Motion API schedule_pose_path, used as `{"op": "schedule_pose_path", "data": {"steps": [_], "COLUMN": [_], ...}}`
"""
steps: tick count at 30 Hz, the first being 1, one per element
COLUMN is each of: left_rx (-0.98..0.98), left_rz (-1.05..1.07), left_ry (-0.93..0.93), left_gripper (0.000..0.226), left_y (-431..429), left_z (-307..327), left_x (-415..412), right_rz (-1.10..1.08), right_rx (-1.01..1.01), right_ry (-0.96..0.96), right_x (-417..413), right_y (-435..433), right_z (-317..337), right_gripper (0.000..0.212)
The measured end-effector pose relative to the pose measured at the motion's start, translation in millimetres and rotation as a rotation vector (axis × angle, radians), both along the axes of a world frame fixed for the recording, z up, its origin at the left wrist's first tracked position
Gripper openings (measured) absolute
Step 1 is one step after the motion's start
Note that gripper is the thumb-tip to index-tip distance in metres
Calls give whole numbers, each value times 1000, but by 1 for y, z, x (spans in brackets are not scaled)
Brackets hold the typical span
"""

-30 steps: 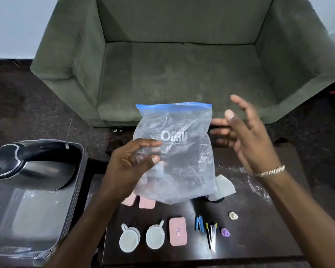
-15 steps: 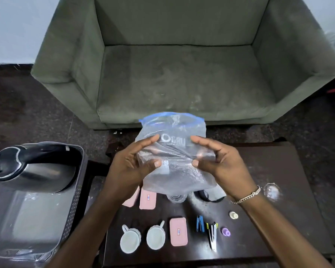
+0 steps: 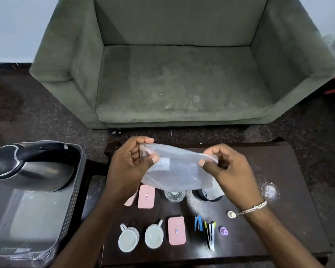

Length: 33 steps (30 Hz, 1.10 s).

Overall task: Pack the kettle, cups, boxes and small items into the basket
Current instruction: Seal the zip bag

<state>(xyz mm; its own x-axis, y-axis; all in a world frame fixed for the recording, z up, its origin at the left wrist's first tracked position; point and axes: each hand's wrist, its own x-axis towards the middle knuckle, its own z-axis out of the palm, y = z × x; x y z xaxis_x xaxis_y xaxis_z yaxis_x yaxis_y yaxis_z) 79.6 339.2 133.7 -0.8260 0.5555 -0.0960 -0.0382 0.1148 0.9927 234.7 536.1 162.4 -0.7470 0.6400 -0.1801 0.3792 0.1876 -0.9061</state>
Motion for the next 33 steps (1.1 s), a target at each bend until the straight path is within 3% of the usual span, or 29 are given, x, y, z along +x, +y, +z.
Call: {"op": "schedule_pose_path", "data": {"steps": [3,6,9,12,14,19,22,25,28,31,33], "left_rx": [29,28,8,-84,-165,-227,-184,-167,-191,-240,-241], "left_rz": [-40,-79,-85,-27,7,-43,-152,-229,-160,37,33], "left_ry": [-16,-38,-62,-18,84,387,378,411,519,492,464], "left_gripper": [37,40,47,42,27,9,7,7,5,15,24], "left_y": [-1,-2,-2,-2,-2,-13,-24,-36,-47,-66,-85], "left_z": [4,5,3,1,-1,3,7,9,8,6,3], "left_x": [1,1,1,4,6,2,4,9,13,11,3], "right_rz": [-56,-81,-97,-45,-9,142,327,629,801,789,787], "right_rx": [-475,-637,-507,-198,50,346,580,507,409,266,166], "right_ry": [81,146,90,-12,-98,-333,-367,-355,-356,-284,-231], "right_x": [2,1,0,0,-1,-4,-13,-37,-61,-76,-85], "right_y": [1,0,-2,-3,-4,-10,-23,-50,-76,-80,-83], "right_z": [1,-1,-3,-2,-2,8,20,23,9,4,1], "right_gripper": [44,48,37,31,20,5,40,73,55,44,40]}}
